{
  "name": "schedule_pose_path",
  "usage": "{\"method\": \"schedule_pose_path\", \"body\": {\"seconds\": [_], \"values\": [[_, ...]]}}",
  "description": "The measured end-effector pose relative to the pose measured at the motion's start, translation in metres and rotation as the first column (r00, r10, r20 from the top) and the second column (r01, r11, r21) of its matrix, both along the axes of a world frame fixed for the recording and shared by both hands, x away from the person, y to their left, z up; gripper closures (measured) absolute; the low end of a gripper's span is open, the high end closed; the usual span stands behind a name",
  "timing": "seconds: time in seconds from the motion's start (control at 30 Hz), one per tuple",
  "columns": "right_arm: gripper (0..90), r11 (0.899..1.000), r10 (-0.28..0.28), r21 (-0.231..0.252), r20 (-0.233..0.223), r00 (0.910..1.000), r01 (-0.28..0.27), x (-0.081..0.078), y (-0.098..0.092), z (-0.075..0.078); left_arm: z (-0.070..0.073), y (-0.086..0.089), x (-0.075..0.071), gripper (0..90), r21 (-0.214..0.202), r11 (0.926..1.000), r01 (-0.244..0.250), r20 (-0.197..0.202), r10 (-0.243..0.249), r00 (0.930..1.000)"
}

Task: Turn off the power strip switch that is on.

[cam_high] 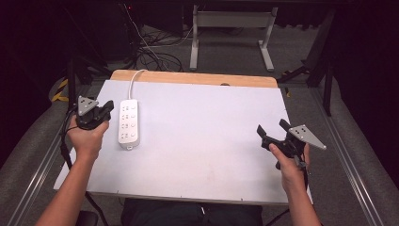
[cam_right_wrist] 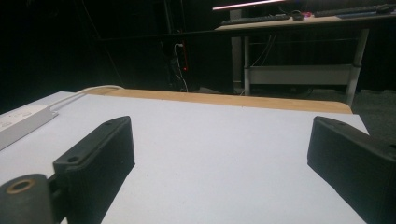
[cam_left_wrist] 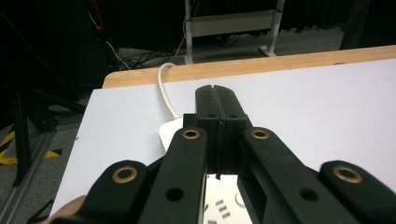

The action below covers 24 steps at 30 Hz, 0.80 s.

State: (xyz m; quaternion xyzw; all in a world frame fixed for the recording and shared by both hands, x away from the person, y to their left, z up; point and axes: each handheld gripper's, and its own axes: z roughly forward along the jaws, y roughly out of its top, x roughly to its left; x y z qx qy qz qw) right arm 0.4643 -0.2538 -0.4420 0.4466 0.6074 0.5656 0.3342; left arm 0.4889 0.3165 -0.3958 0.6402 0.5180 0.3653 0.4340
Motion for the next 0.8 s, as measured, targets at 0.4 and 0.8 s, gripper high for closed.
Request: {"method": "schedule_pose_path", "body": {"seconds": [0.4, 0.8], "values": [[8.1, 1.0, 0.0, 0.008, 0.004, 1.0, 0.0, 0.0, -0.001, 0.001, 0.004, -0.019, 0.067, 90.0, 0.096, 0.9945, 0.044, -0.17, -0.027, 0.9851], [8.4, 1.0, 0.006, 0.007, 0.003, 1.0, -0.006, -0.001, 0.0, 0.002, -0.022, -0.027, 0.114, 90.0, 0.132, 0.9885, 0.074, -0.401, -0.015, 0.9158]]}}
